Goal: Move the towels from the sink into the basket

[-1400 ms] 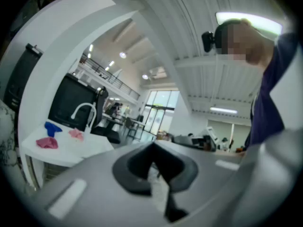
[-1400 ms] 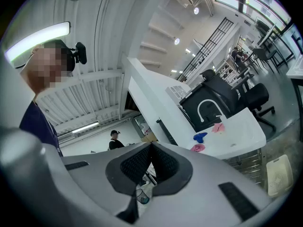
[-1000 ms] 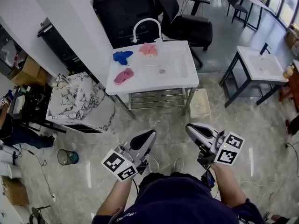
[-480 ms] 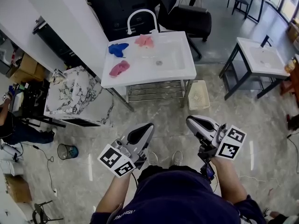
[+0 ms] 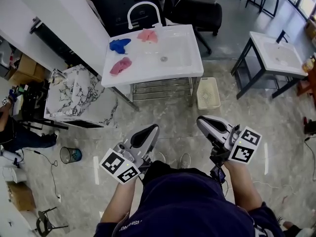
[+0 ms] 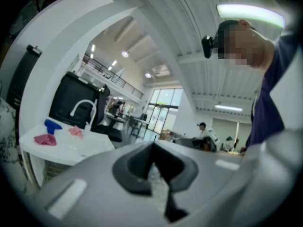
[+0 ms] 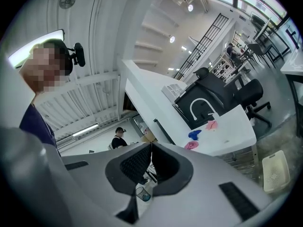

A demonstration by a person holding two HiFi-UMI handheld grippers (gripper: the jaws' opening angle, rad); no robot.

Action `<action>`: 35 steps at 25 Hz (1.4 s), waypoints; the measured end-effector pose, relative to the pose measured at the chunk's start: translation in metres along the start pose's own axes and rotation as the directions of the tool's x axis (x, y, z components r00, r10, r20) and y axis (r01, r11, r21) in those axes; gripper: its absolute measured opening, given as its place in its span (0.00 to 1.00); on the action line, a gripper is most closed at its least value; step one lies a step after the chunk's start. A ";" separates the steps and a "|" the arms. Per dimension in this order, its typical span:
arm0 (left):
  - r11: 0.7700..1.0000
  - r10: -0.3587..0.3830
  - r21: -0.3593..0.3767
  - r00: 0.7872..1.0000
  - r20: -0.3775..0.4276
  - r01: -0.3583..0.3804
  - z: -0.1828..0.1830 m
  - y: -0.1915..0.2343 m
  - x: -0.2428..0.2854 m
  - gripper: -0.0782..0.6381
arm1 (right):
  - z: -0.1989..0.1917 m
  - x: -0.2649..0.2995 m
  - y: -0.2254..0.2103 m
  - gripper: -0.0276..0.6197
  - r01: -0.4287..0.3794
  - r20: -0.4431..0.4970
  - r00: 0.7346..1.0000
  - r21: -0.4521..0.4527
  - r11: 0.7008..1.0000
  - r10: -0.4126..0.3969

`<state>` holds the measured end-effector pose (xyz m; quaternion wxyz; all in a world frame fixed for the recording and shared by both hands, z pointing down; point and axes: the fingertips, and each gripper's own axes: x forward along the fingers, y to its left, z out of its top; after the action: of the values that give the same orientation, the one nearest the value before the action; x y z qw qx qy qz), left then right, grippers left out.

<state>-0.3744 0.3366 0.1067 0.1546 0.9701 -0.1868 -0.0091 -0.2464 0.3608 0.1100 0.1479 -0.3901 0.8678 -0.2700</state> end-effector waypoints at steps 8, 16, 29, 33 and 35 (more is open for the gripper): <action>1.000 0.025 -0.017 1.000 0.002 -0.025 -0.002 0.024 0.003 0.11 | 0.000 0.013 -0.019 0.06 0.015 -0.020 1.000 0.010 1.000 -0.015; 0.999 0.016 -0.035 1.000 0.011 -0.016 0.009 0.078 0.017 0.11 | 0.007 0.058 -0.049 0.06 0.044 -0.045 0.998 0.010 0.999 -0.043; 0.998 -0.041 -0.040 0.999 0.000 0.041 0.052 0.211 0.038 0.11 | 0.040 0.193 -0.094 0.06 0.070 -0.057 0.996 -0.007 0.997 -0.071; 0.998 -0.063 -0.032 0.998 -0.003 0.063 0.066 0.242 0.044 0.11 | 0.049 0.224 -0.105 0.06 0.090 -0.049 0.995 -0.007 0.996 -0.090; 0.997 -0.070 -0.032 0.998 -0.004 0.070 0.070 0.255 0.046 0.11 | 0.051 0.236 -0.111 0.06 0.102 -0.041 0.994 -0.006 0.995 -0.102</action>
<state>-0.4287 0.0741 0.1193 0.1702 0.9735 -0.1522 -0.0150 -0.3101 0.1034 0.1221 0.1151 -0.4284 0.8501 -0.2837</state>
